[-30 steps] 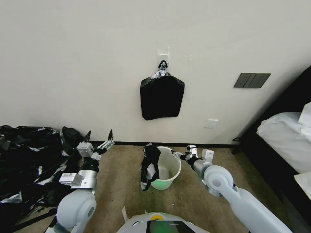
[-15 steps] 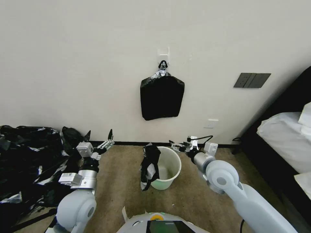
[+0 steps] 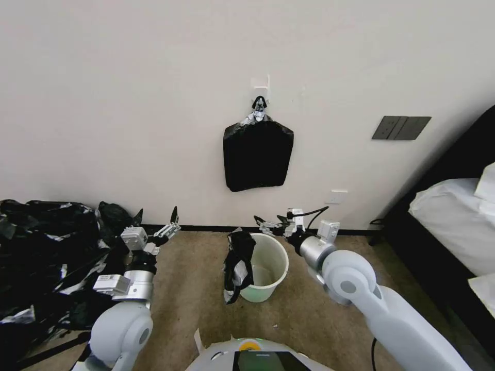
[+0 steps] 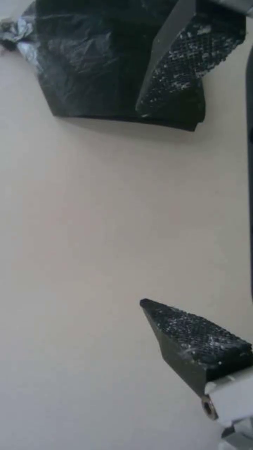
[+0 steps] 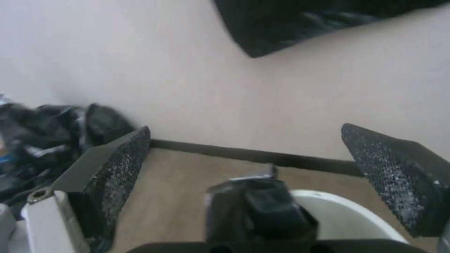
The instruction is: Place a trash bag onto the trash bin.
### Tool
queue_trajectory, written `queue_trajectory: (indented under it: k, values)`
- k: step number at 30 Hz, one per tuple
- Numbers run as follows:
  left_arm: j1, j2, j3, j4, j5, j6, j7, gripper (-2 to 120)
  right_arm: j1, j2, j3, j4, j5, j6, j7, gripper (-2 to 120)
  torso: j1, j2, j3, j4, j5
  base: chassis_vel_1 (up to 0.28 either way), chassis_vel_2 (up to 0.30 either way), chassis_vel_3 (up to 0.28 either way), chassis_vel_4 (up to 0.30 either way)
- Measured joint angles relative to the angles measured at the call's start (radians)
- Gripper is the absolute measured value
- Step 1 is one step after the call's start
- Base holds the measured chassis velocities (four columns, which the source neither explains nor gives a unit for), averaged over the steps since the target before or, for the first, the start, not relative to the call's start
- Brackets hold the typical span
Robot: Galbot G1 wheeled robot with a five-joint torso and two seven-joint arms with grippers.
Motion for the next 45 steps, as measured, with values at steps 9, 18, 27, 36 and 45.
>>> queue_trajectory:
  k: [9,18,27,36,45]
  values:
    - [-0.002,0.028,-0.007,0.01,-0.011,-0.001,0.001,100,0.086,-0.006,-0.088,-0.058,0.016,-0.053,-0.062,100,0.0,0.0,0.0,0.0,-0.0001,0.0,0.0,0.0,0.0]
    - [-0.013,0.106,-0.048,0.053,-0.032,0.0,0.002,100,0.149,0.057,-0.242,-0.182,-0.033,-0.121,-0.071,100,0.0,0.0,0.0,0.0,-0.0001,0.0,0.0,0.0,0.0]
    - [-0.011,0.113,-0.03,0.045,-0.031,0.002,0.003,100,0.147,0.138,-0.306,-0.282,-0.064,-0.138,-0.014,98,0.0,0.0,0.0,0.0,0.0,0.0,0.0,0.0,0.0]
    - [-0.011,0.104,-0.007,0.039,-0.025,0.002,0.004,100,0.149,0.202,-0.33,-0.331,-0.054,-0.136,0.074,80,0.0,0.0,0.0,-0.0001,-0.0001,0.0,0.0,0.0,0.0]
    - [-0.012,0.104,-0.011,0.037,-0.025,0.001,0.004,100,0.153,0.213,-0.346,-0.357,-0.027,-0.137,0.112,45,0.0,0.0,0.0,0.0,0.0,0.0,0.0,0.0,0.0]
